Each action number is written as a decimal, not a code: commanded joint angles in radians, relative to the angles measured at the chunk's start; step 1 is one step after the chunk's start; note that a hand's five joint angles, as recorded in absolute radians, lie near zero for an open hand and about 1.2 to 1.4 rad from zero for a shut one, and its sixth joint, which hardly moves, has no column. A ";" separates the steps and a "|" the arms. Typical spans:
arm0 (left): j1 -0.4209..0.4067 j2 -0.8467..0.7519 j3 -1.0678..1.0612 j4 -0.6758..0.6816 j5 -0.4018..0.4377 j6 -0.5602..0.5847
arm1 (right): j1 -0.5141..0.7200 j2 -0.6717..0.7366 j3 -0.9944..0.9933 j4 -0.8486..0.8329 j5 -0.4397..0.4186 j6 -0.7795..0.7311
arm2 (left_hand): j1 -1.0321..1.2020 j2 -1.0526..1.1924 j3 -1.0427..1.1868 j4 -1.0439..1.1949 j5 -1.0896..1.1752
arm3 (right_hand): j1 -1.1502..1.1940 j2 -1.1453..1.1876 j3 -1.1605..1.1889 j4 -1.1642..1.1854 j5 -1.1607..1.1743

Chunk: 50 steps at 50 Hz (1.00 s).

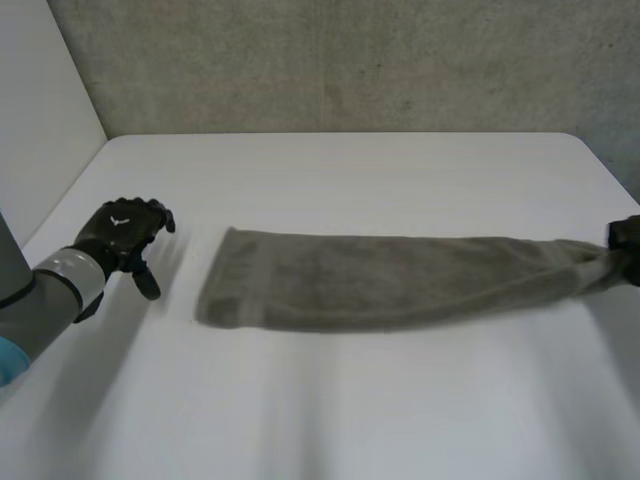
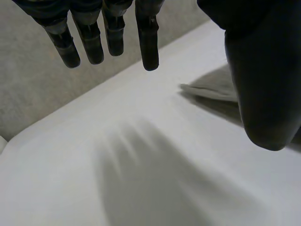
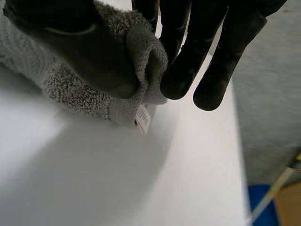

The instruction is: Fold the towel.

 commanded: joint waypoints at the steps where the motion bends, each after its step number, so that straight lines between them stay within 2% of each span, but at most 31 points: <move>1: 0.014 0.110 -0.001 -0.048 0.011 -0.134 | -0.036 0.008 -0.204 0.158 0.001 -0.096 | -0.071 -0.061 -0.058 -0.063 -0.042 | 0.081 0.095 0.063 0.060 0.067; 7: 0.017 0.147 0.012 -0.051 0.023 -0.143 | 0.057 0.002 -0.327 0.209 -0.003 -0.039 | -0.071 -0.061 -0.058 -0.063 -0.042 | 0.081 0.095 0.063 0.060 0.067; 9: 0.014 0.158 0.027 -0.050 0.028 -0.146 | 0.209 0.008 -0.424 0.212 0.001 0.008 | -0.071 -0.061 -0.058 -0.063 -0.042 | 0.081 0.095 0.063 0.060 0.067; 10: 0.014 0.158 0.027 -0.050 0.028 -0.146 | 0.210 0.008 -0.425 0.212 0.001 0.009 | -0.071 -0.061 -0.058 -0.063 -0.042 | 0.081 0.095 0.063 0.060 0.067; 12: 0.002 0.161 0.055 -0.050 0.023 -0.151 | 0.373 0.028 -0.510 0.215 0.004 0.045 | -0.071 -0.061 -0.058 -0.063 -0.042 | 0.081 0.095 0.063 0.060 0.067; 13: 0.002 0.161 0.055 -0.050 0.023 -0.151 | 0.374 0.028 -0.511 0.215 0.004 0.045 | -0.071 -0.061 -0.058 -0.063 -0.042 | 0.081 0.095 0.063 0.060 0.067; 15: -0.013 0.161 0.078 -0.047 0.022 -0.161 | 0.537 0.073 -0.567 0.215 0.001 0.074 | -0.071 -0.061 -0.058 -0.063 -0.042 | 0.081 0.095 0.063 0.060 0.067; 16: -0.013 0.161 0.078 -0.047 0.022 -0.162 | 0.538 0.074 -0.568 0.215 0.001 0.074 | -0.071 -0.061 -0.058 -0.063 -0.042 | 0.081 0.095 0.063 0.060 0.067; 18: -0.032 0.160 0.104 -0.044 0.022 -0.206 | 0.706 0.133 -0.589 0.212 0.001 0.082 | -0.071 -0.061 -0.058 -0.063 -0.042 | 0.081 0.095 0.063 0.060 0.067; 19: -0.032 0.160 0.104 -0.044 0.022 -0.206 | 0.707 0.134 -0.589 0.212 0.001 0.082 | -0.071 -0.061 -0.058 -0.063 -0.042 | 0.081 0.095 0.063 0.060 0.067; 21: -0.036 0.160 0.122 -0.042 0.020 -0.261 | 0.843 0.214 -0.589 0.219 -0.003 0.073 | -0.071 -0.061 -0.058 -0.063 -0.042 | 0.081 0.095 0.063 0.060 0.067; 22: -0.036 0.160 0.122 -0.042 0.020 -0.261 | 0.843 0.215 -0.589 0.219 -0.003 0.073 | -0.071 -0.061 -0.058 -0.063 -0.042 | 0.081 0.095 0.063 0.060 0.067; 23: -0.038 0.158 0.125 -0.042 0.020 -0.284 | 0.895 0.250 -0.591 0.221 -0.001 0.070 | -0.071 -0.061 -0.058 -0.063 -0.042 | 0.050 0.064 0.032 0.029 0.036; 24: -0.038 0.158 0.125 -0.042 0.020 -0.284 | 0.896 0.250 -0.591 0.221 -0.001 0.070 | -0.071 -0.061 -0.058 -0.063 -0.042 | 0.050 0.063 0.031 0.029 0.036; 25: -0.038 0.153 0.127 -0.041 0.022 -0.302 | 0.926 0.271 -0.586 0.215 0.001 0.064 | -0.071 -0.061 -0.058 -0.063 -0.042 | -0.287 -0.274 -0.306 -0.308 -0.301; 26: -0.041 0.149 0.127 -0.039 0.023 -0.309 | 0.928 0.279 -0.583 0.206 0.007 0.064 | -0.071 -0.061 -0.058 -0.063 -0.042 | -0.721 -0.707 -0.739 -0.742 -0.735; 27: -0.041 0.149 0.127 -0.039 0.023 -0.309 | 0.928 0.279 -0.583 0.206 0.007 0.064 | -0.071 -0.061 -0.058 -0.063 -0.042 | -0.725 -0.712 -0.744 -0.746 -0.739; 28: -0.050 0.144 0.127 -0.039 0.023 -0.313 | 0.920 0.275 -0.581 0.203 0.022 0.065 | -0.071 -0.061 -0.058 -0.063 -0.042 | -1.141 -1.127 -1.159 -1.162 -1.154; 35: -0.127 0.078 0.150 -0.041 0.027 -0.310 | 0.813 0.204 -0.535 0.216 0.051 0.081 | -0.071 -0.061 -0.058 -0.063 -0.042 | -1.141 -1.127 -1.159 -1.162 -1.154; 40: -0.188 0.037 0.148 -0.039 0.031 -0.304 | 0.669 0.037 -0.286 0.163 0.044 0.087 | -0.050 -0.041 -0.037 -0.042 -0.022 | -1.141 -1.127 -1.159 -1.162 -1.154; 46: -0.245 -0.005 0.148 -0.037 0.031 -0.300 | 0.569 -0.040 -0.094 0.101 0.019 0.085 | -0.044 -0.035 -0.031 -0.036 -0.016 | -1.141 -1.127 -1.159 -1.162 -1.154; 50: -0.283 -0.060 0.148 -0.021 0.030 -0.297 | 0.497 -0.063 0.062 0.065 -0.036 0.087 | -0.027 -0.017 -0.014 -0.019 0.002 | -1.141 -1.127 -1.159 -1.162 -1.154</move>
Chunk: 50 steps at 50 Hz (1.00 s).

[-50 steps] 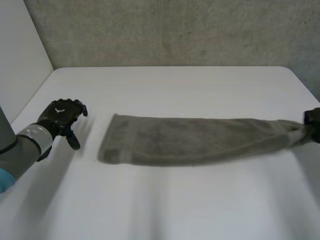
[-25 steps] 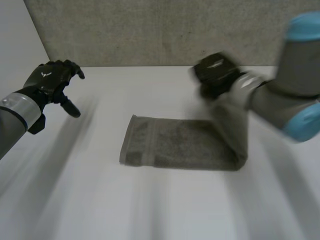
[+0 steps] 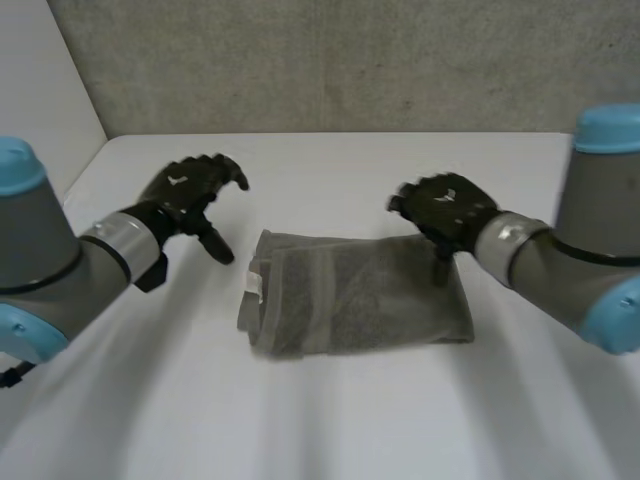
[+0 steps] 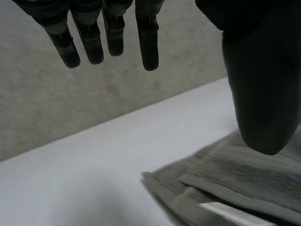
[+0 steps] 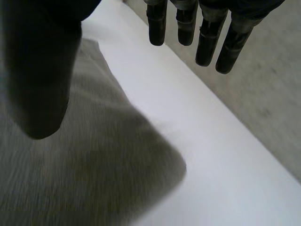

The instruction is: Fold the towel.

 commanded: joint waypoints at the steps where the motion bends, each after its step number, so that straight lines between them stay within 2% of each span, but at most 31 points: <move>1: -0.067 -0.075 -0.001 0.017 -0.001 0.006 | -0.124 -0.067 0.261 -0.071 -0.069 0.000 | -0.027 -0.017 -0.014 -0.019 0.002 | -0.058 -0.065 -0.068 -0.076 -0.060; 3: -0.090 -0.108 -0.001 0.031 -0.003 0.008 | -0.140 -0.069 0.342 -0.117 -0.084 0.000 | -0.015 -0.005 -0.002 -0.007 0.013 | -0.058 -0.065 -0.068 -0.076 -0.060; 9: -0.108 -0.140 -0.011 0.025 -0.001 0.012 | -0.152 -0.067 0.416 -0.212 -0.090 0.000 | 0.006 0.015 0.019 0.014 0.034 | -0.058 -0.065 -0.068 -0.076 -0.060; 22: -0.166 -0.131 -0.138 0.005 -0.017 0.279 | -0.154 -0.061 0.422 -0.242 -0.090 0.000 | 0.064 0.074 0.077 0.072 0.093 | -0.058 -0.065 -0.068 -0.076 -0.060; 42: -0.171 -0.050 -0.222 -0.007 -0.010 0.302 | -0.157 -0.057 0.423 -0.243 -0.090 0.000 | 0.114 0.124 0.127 0.122 0.143 | -0.058 -0.065 -0.068 -0.076 -0.060; 47: -0.173 -0.079 -0.218 0.011 -0.010 0.302 | -0.157 -0.057 0.423 -0.243 -0.090 -0.001 | 0.208 0.218 0.221 0.216 0.237 | -0.058 -0.065 -0.068 -0.076 -0.060; 49: -0.173 -0.105 -0.208 0.031 -0.014 0.302 | -0.157 -0.057 0.425 -0.243 -0.090 -0.001 | 0.378 0.387 0.390 0.385 0.406 | -0.058 -0.065 -0.068 -0.076 -0.060; 50: -0.173 -0.105 -0.208 0.031 -0.014 0.302 | -0.157 -0.057 0.425 -0.243 -0.090 -0.001 | 0.379 0.388 0.391 0.386 0.407 | -0.058 -0.065 -0.068 -0.076 -0.060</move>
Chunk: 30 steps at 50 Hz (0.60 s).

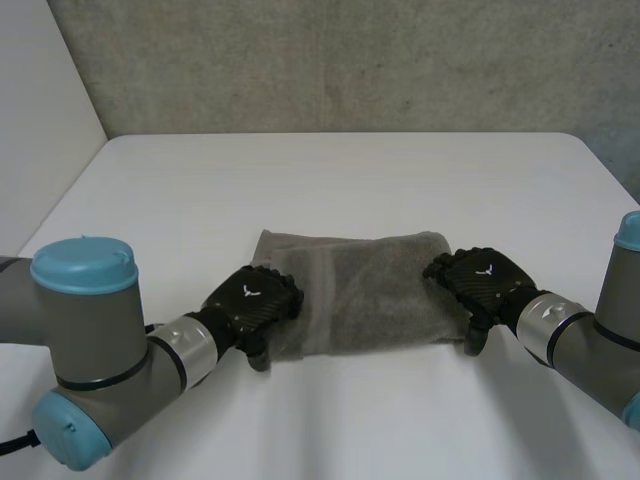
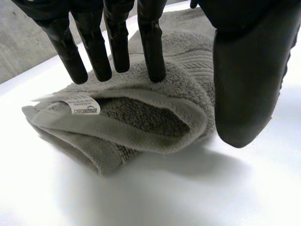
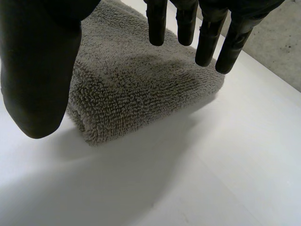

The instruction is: Fold the towel.

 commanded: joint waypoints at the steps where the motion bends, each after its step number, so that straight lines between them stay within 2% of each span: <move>1: -0.001 -0.052 0.016 0.043 -0.005 0.000 | 0.000 0.000 0.001 0.000 0.000 -0.001 | 0.297 0.304 0.302 0.305 0.296 | -0.058 -0.065 -0.068 -0.075 -0.060; 2: -0.001 -0.053 0.022 0.051 -0.004 0.000 | 0.000 0.000 0.001 0.000 0.000 -0.001 | 0.420 0.427 0.425 0.428 0.419 | -0.058 -0.065 -0.068 -0.075 -0.060; 3: -0.001 -0.053 0.023 0.051 -0.004 0.000 | 0.000 0.000 0.001 0.000 0.000 -0.001 | 0.421 0.428 0.426 0.429 0.420 | -0.058 -0.065 -0.068 -0.075 -0.060; 4: -0.001 -0.055 0.033 0.057 -0.004 -0.001 | 0.000 0.000 0.001 0.000 0.000 -0.001 | 0.555 0.562 0.560 0.563 0.554 | -0.058 -0.065 -0.068 -0.075 -0.060; 5: -0.001 -0.055 0.033 0.057 -0.004 -0.001 | 0.000 0.000 0.001 0.000 0.000 -0.001 | 0.556 0.563 0.561 0.564 0.555 | -0.058 -0.065 -0.068 -0.075 -0.060; 7: -0.003 -0.056 0.064 0.063 -0.007 -0.003 | 0.000 0.000 0.000 0.000 0.000 -0.001 | 0.770 0.777 0.774 0.777 0.768 | -0.058 -0.065 -0.068 -0.075 -0.060; 8: -0.003 -0.056 0.064 0.063 -0.007 -0.003 | 0.000 0.000 0.000 0.000 0.000 -0.001 | 0.771 0.778 0.775 0.778 0.769 | -0.058 -0.065 -0.068 -0.075 -0.060; 10: -0.003 -0.058 0.119 0.063 -0.007 -0.003 | 0.000 -0.002 -0.002 0.000 0.001 -0.004 | 0.958 0.965 0.962 0.965 0.956 | -0.058 -0.065 -0.068 -0.075 -0.060; 16: -0.003 -0.081 0.271 0.058 -0.025 -0.004 | 0.000 -0.006 -0.006 0.000 0.002 -0.002 | 0.958 0.965 0.963 0.966 0.957 | -0.058 -0.065 -0.068 -0.075 -0.060; 18: -0.009 -0.083 0.413 0.038 -0.065 -0.010 | 0.003 -0.009 -0.009 0.000 0.003 -0.001 | 0.958 0.965 0.963 0.966 0.957 | -0.058 -0.065 -0.068 -0.075 -0.060; 19: -0.009 -0.082 0.414 0.038 -0.065 -0.010 | 0.003 -0.009 -0.009 0.000 0.003 -0.001 | 0.958 0.965 0.963 0.966 0.957 | -0.058 -0.065 -0.068 -0.075 -0.060; 21: -0.044 -0.058 0.518 0.008 -0.106 -0.010 | 0.003 -0.009 -0.008 0.000 0.003 -0.001 | 0.958 0.965 0.963 0.966 0.957 | -0.058 -0.065 -0.068 -0.075 -0.060; 25: -0.078 -0.017 0.538 -0.006 -0.122 -0.021 | 0.003 -0.009 -0.006 0.000 0.003 -0.001 | 0.958 0.965 0.963 0.966 0.957 | -0.058 -0.065 -0.068 -0.075 -0.060; 30: -0.093 -0.009 0.386 0.000 -0.117 0.000 | 0.008 -0.009 -0.005 0.002 0.000 -0.001 | 0.958 0.965 0.963 0.966 0.957 | -0.058 -0.065 -0.068 -0.075 -0.060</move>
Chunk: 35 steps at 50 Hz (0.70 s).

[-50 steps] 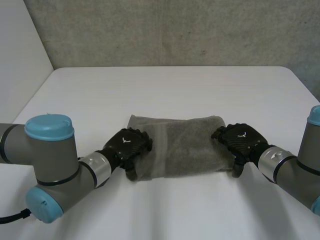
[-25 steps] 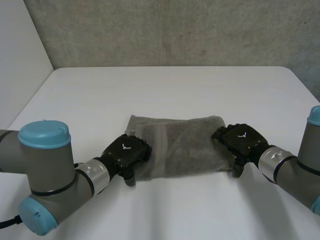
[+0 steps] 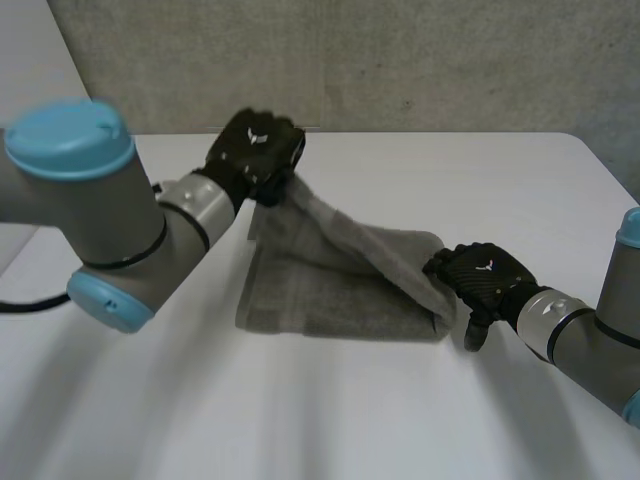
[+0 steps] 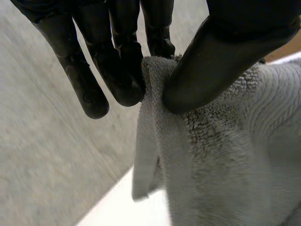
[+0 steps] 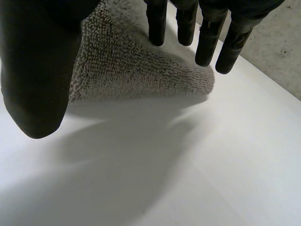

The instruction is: Fold the towel.

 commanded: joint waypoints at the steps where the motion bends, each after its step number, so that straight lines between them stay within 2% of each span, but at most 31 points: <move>1: -0.030 0.026 -0.179 0.002 -0.006 0.015 | 0.005 0.000 0.004 0.001 -0.003 0.000 | 0.136 0.091 0.058 0.041 0.092 | -0.058 -0.065 -0.068 -0.075 -0.060; 8: 0.025 0.018 -0.417 0.100 -0.006 0.015 | 0.012 0.000 0.006 0.000 -0.006 0.002 | 0.136 0.091 0.058 0.041 0.092 | -0.058 -0.065 -0.068 -0.075 -0.060; 14: 0.027 0.017 -0.490 0.146 -0.009 0.016 | 0.012 0.000 0.017 -0.003 -0.008 0.002 | 0.136 0.091 0.058 0.041 0.092 | -0.058 -0.065 -0.068 -0.075 -0.060; 16: 0.029 0.011 -0.509 0.154 -0.012 0.026 | 0.012 0.000 0.021 -0.011 -0.008 0.002 | -0.316 -0.361 -0.394 -0.411 -0.360 | -0.058 -0.065 -0.068 -0.075 -0.060; 17: 0.029 0.010 -0.510 0.154 -0.012 0.026 | 0.012 0.000 0.021 -0.011 -0.008 0.002 | -0.319 -0.364 -0.396 -0.414 -0.363 | -0.058 -0.065 -0.068 -0.075 -0.060; 19: 0.038 0.010 -0.525 0.151 -0.018 0.064 | 0.012 0.000 0.030 -0.020 -0.008 0.002 | -0.769 -0.814 -0.846 -0.864 -0.813 | -0.047 -0.055 -0.057 -0.065 -0.050; 22: 0.047 0.017 -0.543 0.149 -0.021 0.119 | 0.012 0.002 0.037 -0.025 -0.008 0.002 | -0.909 -0.954 -0.986 -1.004 -0.953 | 0.014 0.007 0.004 -0.004 0.012; 28: 0.075 0.041 -0.568 0.154 -0.046 0.153 | 0.012 0.003 0.047 -0.036 -0.006 0.003 | -1.023 -1.069 -1.101 -1.119 -1.068 | 0.155 0.148 0.145 0.137 0.153; 34: 0.067 0.080 -0.569 0.157 -0.086 0.141 | 0.007 0.017 0.043 -0.077 -0.006 0.040 | -1.032 -1.077 -1.110 -1.127 -1.076 | 0.437 0.430 0.427 0.419 0.435; 35: 0.062 0.084 -0.568 0.157 -0.086 0.133 | 0.007 0.028 0.038 -0.089 -0.006 0.057 | -1.032 -1.077 -1.110 -1.127 -1.076 | 0.556 0.549 0.546 0.538 0.554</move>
